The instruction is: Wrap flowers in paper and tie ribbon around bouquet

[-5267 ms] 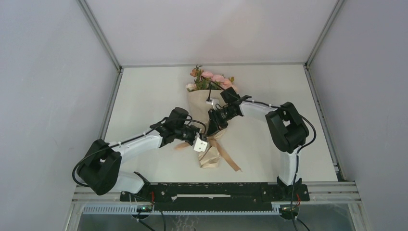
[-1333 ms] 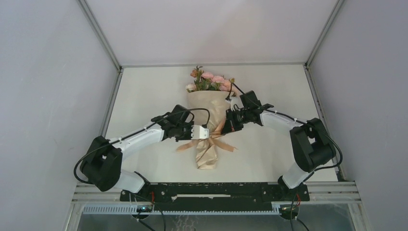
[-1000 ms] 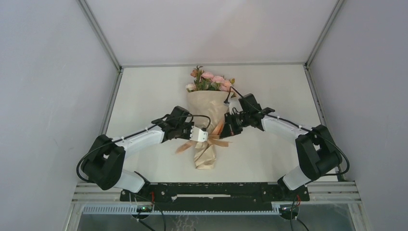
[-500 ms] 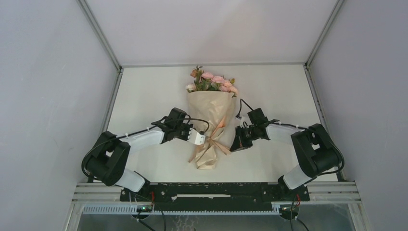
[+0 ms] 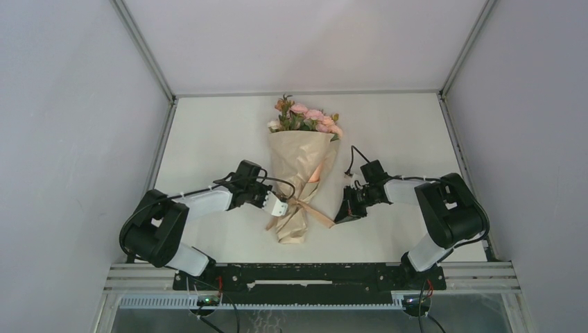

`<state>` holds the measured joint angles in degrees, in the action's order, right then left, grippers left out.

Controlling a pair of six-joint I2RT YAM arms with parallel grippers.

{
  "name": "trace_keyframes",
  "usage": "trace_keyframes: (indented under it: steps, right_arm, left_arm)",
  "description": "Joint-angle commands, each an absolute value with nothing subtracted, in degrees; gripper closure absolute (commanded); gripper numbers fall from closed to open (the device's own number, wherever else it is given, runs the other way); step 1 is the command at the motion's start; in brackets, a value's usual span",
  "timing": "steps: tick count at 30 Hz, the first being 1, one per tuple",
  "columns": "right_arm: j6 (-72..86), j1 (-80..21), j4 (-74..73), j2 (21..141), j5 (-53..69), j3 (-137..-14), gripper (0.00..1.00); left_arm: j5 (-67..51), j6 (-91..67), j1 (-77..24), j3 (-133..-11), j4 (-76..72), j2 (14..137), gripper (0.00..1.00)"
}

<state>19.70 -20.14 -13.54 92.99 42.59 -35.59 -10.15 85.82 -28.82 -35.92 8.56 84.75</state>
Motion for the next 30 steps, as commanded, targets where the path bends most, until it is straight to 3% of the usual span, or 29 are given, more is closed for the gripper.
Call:
trace_keyframes:
  steps: [1, 13, 14, 15, 17, 21, 30]
  right_arm:
    - [19.16, -19.35, -17.38, 91.26, 36.08, -33.22, 1.00]
    - [19.70, -19.39, -13.88, 91.02, 40.98, -32.67, 1.00]
    - [19.38, -20.05, -13.21, 90.16, 42.75, -33.23, 0.95]
    - [16.64, -23.79, -12.21, 85.54, 43.24, -36.03, 0.67]
    - [14.92, -26.71, -10.55, 83.14, 42.09, -38.48, 0.55]
    - [11.98, -30.81, -5.18, 83.51, 37.55, -40.84, 0.48]
    - [7.28, -36.06, -0.54, 92.92, 35.93, -44.75, 0.43]
  left_arm:
    - [-8.00, 87.32, -27.06, -34.85, 8.00, 84.05, 1.00]
    - [-12.01, 84.46, -27.06, -36.04, 9.43, 82.63, 1.00]
    - [-13.07, 83.58, -27.11, -36.64, 10.21, 81.96, 1.00]
    - [-14.18, 82.23, -27.07, -37.58, 12.11, 81.44, 1.00]
    - [-14.30, 82.62, -27.03, -37.01, 11.65, 81.09, 1.00]
    - [-15.24, 81.16, -27.05, -36.62, 10.16, 80.28, 1.00]
    - [-18.01, 72.65, -27.08, -39.58, 7.62, 78.03, 1.00]
